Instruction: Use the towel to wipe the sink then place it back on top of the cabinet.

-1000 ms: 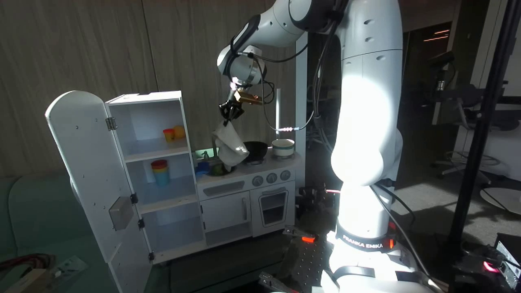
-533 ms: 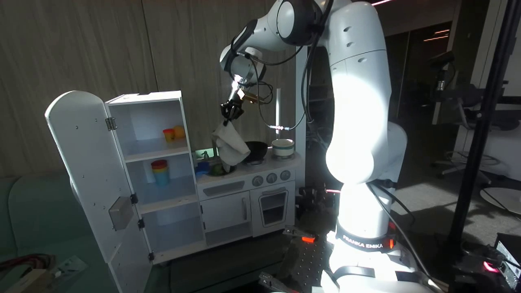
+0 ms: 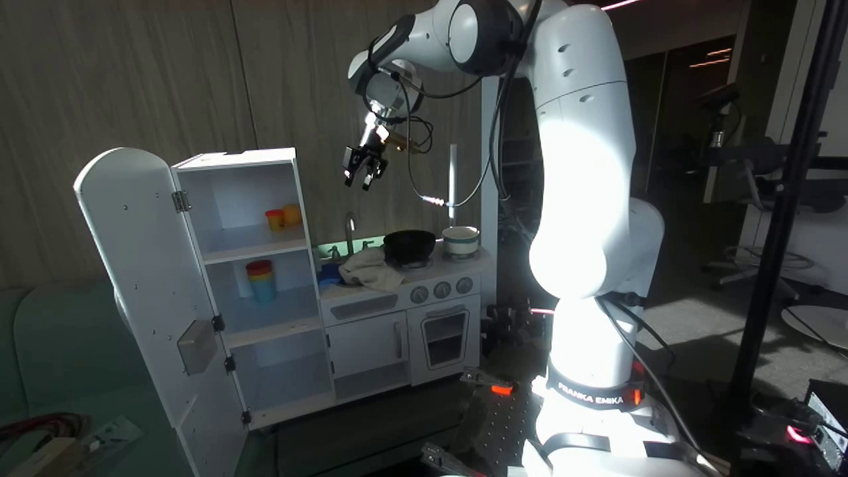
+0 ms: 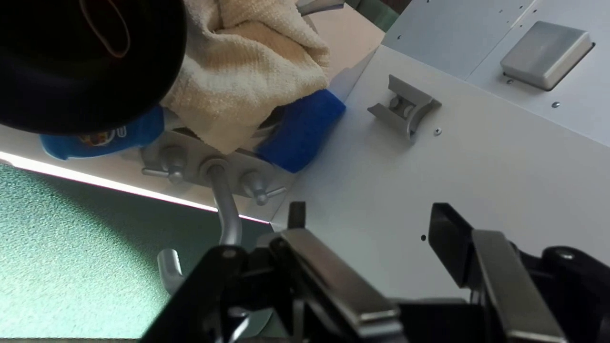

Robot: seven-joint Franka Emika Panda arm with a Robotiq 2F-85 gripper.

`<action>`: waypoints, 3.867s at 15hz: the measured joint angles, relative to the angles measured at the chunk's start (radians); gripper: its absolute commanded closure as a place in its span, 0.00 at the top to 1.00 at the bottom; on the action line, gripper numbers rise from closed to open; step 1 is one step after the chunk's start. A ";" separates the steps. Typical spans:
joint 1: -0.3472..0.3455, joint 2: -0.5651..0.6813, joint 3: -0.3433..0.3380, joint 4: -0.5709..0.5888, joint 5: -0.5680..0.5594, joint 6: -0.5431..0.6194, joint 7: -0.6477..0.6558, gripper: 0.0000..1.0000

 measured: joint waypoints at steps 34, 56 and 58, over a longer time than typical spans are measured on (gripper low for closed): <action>0.011 0.420 0.071 0.045 -0.280 0.367 0.290 0.16; 0.009 0.412 0.090 -0.020 -0.293 0.392 0.293 0.02; 0.009 0.441 0.094 -0.001 -0.293 0.377 0.293 0.02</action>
